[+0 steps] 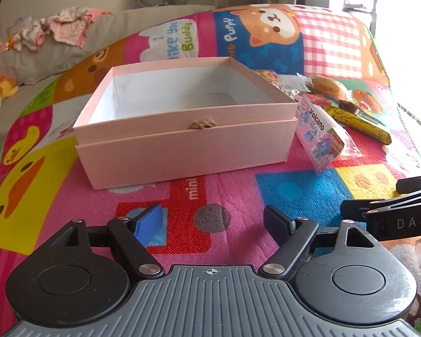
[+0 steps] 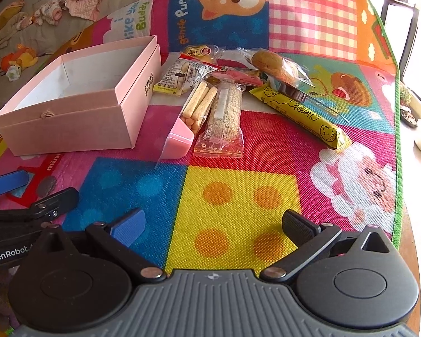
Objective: Organize objects
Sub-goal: 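Clamp the pink box side wall with the left tool while the right tool grasps wafer sticks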
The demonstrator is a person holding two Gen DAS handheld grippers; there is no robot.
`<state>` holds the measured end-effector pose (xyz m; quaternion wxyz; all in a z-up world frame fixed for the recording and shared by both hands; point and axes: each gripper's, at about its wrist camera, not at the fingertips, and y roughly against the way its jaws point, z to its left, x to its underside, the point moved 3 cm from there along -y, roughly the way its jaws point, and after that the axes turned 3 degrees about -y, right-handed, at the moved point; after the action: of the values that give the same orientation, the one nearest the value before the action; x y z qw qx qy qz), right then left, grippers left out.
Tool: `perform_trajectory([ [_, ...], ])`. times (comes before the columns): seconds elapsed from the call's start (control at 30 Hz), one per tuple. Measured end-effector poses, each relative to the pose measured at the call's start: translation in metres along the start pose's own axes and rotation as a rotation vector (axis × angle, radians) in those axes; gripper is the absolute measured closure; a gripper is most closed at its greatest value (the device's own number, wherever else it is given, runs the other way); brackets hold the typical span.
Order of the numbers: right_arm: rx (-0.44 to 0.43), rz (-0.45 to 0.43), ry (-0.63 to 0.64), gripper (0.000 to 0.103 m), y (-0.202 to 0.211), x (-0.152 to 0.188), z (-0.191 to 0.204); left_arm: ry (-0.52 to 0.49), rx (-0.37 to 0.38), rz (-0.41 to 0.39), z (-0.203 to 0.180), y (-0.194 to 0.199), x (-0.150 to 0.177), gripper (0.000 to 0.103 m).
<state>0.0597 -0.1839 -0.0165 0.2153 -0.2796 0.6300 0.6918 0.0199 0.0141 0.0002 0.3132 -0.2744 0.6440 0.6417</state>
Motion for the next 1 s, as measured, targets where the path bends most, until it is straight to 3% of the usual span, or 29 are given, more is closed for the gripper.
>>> perform_trajectory([
  [0.03, -0.003, 0.006, 0.005, 0.000, 0.000, -0.001, 0.000, 0.021, 0.007, 0.020, 0.006, 0.004, -0.004, 0.032],
  [0.17, -0.044, 0.022, -0.010, 0.000, 0.003, -0.011, -0.003, 0.023, 0.016, -0.016, 0.031, 0.034, -0.030, 0.033],
  [0.27, -0.043, -0.106, 0.010, 0.000, 0.027, -0.029, -0.005, 0.030, -0.034, -0.080, 0.059, 0.045, -0.064, 0.033],
  [0.37, -0.056, -0.224, 0.005, 0.000, 0.051, -0.054, -0.010, 0.034, -0.130, -0.117, 0.092, 0.027, -0.102, 0.033],
  [0.47, -0.062, -0.267, 0.001, 0.000, 0.059, -0.083, -0.017, 0.040, -0.168, -0.039, 0.114, -0.013, -0.121, 0.033],
  [0.6, -0.020, -0.267, 0.019, 0.000, 0.043, -0.107, -0.025, 0.089, -0.087, 0.120, 0.129, -0.070, -0.119, 0.035],
  [0.67, -0.002, -0.248, 0.019, 0.000, 0.032, -0.110, -0.028, 0.080, -0.059, 0.146, 0.128, -0.084, -0.114, 0.042],
  [0.7, -0.015, -0.235, 0.013, 0.000, 0.027, -0.109, -0.028, 0.073, -0.059, 0.146, 0.128, -0.088, -0.114, 0.055],
  [0.73, -0.038, -0.214, 0.010, 0.000, 0.021, -0.106, -0.028, 0.063, -0.066, 0.142, 0.126, -0.092, -0.113, 0.078],
  [0.77, -0.046, -0.205, 0.016, 0.001, 0.017, -0.103, -0.026, 0.053, -0.083, 0.141, 0.125, -0.095, -0.114, 0.081],
  [0.8, -0.043, -0.204, 0.034, 0.004, 0.012, -0.098, -0.022, 0.042, -0.092, 0.137, 0.123, -0.098, -0.116, 0.082],
  [0.9, -0.019, -0.208, 0.141, 0.024, 0.000, -0.086, 0.000, 0.021, -0.067, 0.130, 0.120, -0.107, -0.122, 0.087],
  [1.0, -0.063, -0.159, 0.155, 0.048, -0.014, -0.085, 0.014, -0.019, -0.064, 0.135, 0.116, -0.112, -0.123, 0.090],
])
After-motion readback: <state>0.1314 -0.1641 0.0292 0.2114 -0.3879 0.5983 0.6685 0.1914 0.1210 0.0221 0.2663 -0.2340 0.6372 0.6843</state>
